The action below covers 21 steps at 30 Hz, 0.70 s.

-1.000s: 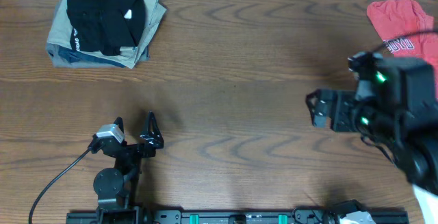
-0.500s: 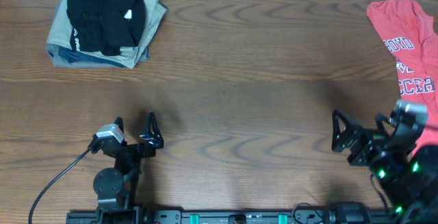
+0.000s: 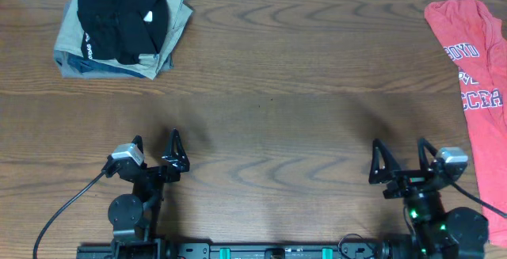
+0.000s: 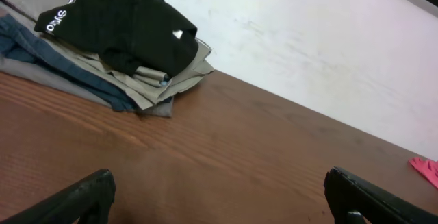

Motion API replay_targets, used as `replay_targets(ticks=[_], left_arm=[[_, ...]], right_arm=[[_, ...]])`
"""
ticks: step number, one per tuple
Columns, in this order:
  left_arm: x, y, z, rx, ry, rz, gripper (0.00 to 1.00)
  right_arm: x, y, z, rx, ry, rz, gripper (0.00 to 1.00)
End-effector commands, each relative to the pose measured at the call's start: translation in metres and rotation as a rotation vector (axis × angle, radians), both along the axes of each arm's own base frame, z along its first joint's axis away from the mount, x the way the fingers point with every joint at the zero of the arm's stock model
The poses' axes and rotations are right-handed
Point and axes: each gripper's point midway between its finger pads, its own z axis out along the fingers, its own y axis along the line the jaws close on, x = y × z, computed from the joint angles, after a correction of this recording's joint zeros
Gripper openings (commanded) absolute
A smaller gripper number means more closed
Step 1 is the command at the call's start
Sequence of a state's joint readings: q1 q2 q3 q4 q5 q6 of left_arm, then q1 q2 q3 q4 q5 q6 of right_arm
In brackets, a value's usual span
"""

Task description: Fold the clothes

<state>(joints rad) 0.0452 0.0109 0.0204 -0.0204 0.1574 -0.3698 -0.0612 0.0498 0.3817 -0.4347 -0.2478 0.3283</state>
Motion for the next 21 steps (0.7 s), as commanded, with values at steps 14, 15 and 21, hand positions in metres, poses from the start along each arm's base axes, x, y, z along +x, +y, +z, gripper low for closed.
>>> replay_targets(ticks=[14,15,21], left_arm=[[-0.001,-0.001,-0.015,-0.006,0.044,-0.010,0.98],[-0.001,-0.001,-0.015,-0.006,0.043,-0.010,0.98],[-0.001,-0.001,-0.015,-0.006,0.044,-0.010,0.98]], right_arm=[[0.025,-0.001,-0.006,0.015,-0.251,0.006,0.99],[0.026,-0.002,-0.009,0.015,-0.255,0.001,0.99],[0.030,-0.003,-0.021,0.012,-0.274,0.000,0.99]])
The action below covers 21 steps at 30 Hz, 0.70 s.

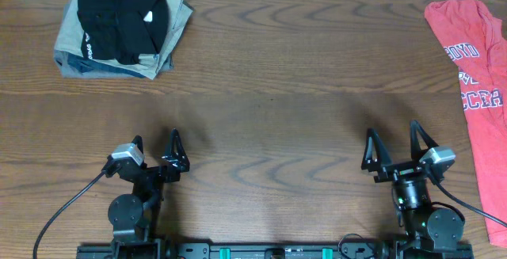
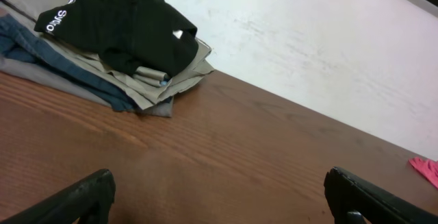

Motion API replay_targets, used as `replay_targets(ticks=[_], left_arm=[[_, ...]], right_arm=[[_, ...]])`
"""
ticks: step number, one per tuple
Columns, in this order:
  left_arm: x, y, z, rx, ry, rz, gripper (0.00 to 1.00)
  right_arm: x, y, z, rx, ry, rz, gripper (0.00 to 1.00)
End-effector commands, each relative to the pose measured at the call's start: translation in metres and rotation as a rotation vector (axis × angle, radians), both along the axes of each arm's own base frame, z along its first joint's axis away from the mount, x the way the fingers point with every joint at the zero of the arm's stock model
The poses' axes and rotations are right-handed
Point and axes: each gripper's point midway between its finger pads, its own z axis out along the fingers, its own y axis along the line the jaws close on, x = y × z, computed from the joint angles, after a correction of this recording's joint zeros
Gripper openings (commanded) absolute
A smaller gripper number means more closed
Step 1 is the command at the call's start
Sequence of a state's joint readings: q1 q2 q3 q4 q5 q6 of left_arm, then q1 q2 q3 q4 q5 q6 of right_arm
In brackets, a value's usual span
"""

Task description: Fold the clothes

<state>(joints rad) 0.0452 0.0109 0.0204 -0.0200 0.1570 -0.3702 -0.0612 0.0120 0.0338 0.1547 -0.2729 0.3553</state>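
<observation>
A stack of folded clothes point(image 1: 123, 25) lies at the far left corner, a black garment point(image 2: 123, 22) on top of tan and blue ones. An unfolded red T-shirt point(image 1: 479, 77) with white lettering lies along the right edge; a corner of it shows as a pink scrap point(image 2: 426, 169) in the left wrist view. My left gripper point(image 1: 156, 150) stands open near the front left, nothing between its fingers. My right gripper point(image 1: 391, 140) stands open near the front right, left of the shirt.
The wooden table point(image 1: 269, 93) runs between the stack and the shirt. A white wall point(image 2: 328, 53) rises behind the table's far edge. A cable point(image 1: 63, 211) trails from the left arm at the front.
My right gripper has shifted a little to the left and slightly farther from the front edge. The left gripper, the stack and the red shirt have not moved.
</observation>
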Motion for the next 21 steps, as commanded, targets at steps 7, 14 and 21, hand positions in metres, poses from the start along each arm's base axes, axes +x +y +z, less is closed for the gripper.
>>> replay_targets(ticks=[7,14,21], left_arm=[[-0.001,-0.001,-0.015,-0.005,0.044,-0.010,0.98],[-0.001,-0.001,-0.015,-0.005,0.044,-0.010,0.98],[-0.001,-0.001,-0.015,-0.005,0.044,-0.010,0.98]], right_arm=[[0.003,-0.007,-0.011,-0.116,-0.009,-0.058,0.99],[0.006,-0.008,-0.054,-0.158,0.162,-0.057,0.99],[0.006,-0.007,-0.062,-0.157,0.194,-0.051,0.99]])
